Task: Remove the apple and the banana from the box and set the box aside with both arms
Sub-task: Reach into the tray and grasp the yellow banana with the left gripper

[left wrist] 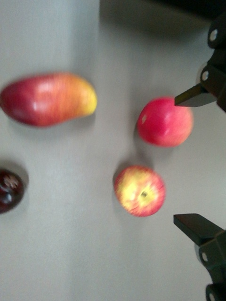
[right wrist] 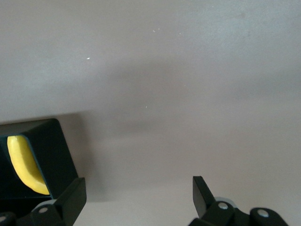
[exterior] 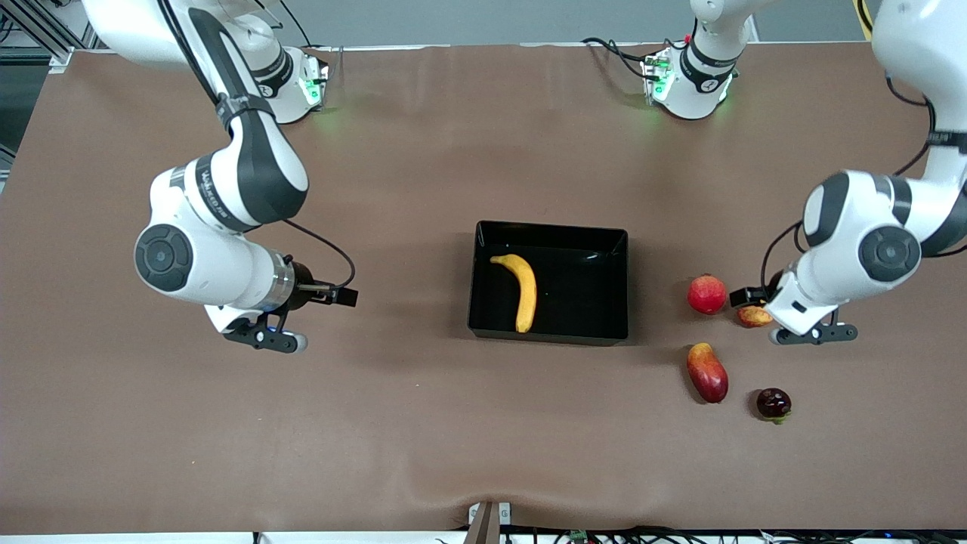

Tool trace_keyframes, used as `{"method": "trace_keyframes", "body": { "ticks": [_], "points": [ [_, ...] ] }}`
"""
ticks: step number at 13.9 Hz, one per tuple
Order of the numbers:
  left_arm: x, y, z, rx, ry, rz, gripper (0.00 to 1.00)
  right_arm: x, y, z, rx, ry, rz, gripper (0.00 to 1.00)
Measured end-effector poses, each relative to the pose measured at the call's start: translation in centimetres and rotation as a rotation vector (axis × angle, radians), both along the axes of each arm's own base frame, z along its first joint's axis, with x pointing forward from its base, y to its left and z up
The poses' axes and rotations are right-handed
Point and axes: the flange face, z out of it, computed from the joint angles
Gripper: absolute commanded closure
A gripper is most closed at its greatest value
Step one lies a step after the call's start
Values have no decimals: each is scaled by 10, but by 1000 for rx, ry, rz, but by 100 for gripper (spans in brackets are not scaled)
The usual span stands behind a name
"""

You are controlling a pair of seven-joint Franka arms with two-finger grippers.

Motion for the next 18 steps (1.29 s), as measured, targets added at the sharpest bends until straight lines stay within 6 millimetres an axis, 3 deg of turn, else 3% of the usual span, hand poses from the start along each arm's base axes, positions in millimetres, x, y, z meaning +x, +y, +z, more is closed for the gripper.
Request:
{"method": "trace_keyframes", "body": {
  "ticks": [3,6,9,11,14,18],
  "points": [
    [-15,-74,23,4,0,99,0,6,-3,-13,8,-7,-18,0],
    [-33,-162,16,-19,0,142,0,9,-2,-24,9,-8,-23,0],
    [-48,-257,2,-76,26,72,0,10,-1,-30,10,1,-25,0],
    [-54,-299,-21,-88,36,8,0,11,0,-39,11,2,-28,0],
    [-63,-347,-73,-78,-17,-83,0,15,1,-57,9,1,-36,0],
    [-81,-386,-139,-103,-62,-131,0,15,4,-78,1,25,-34,0]
  ]
}}
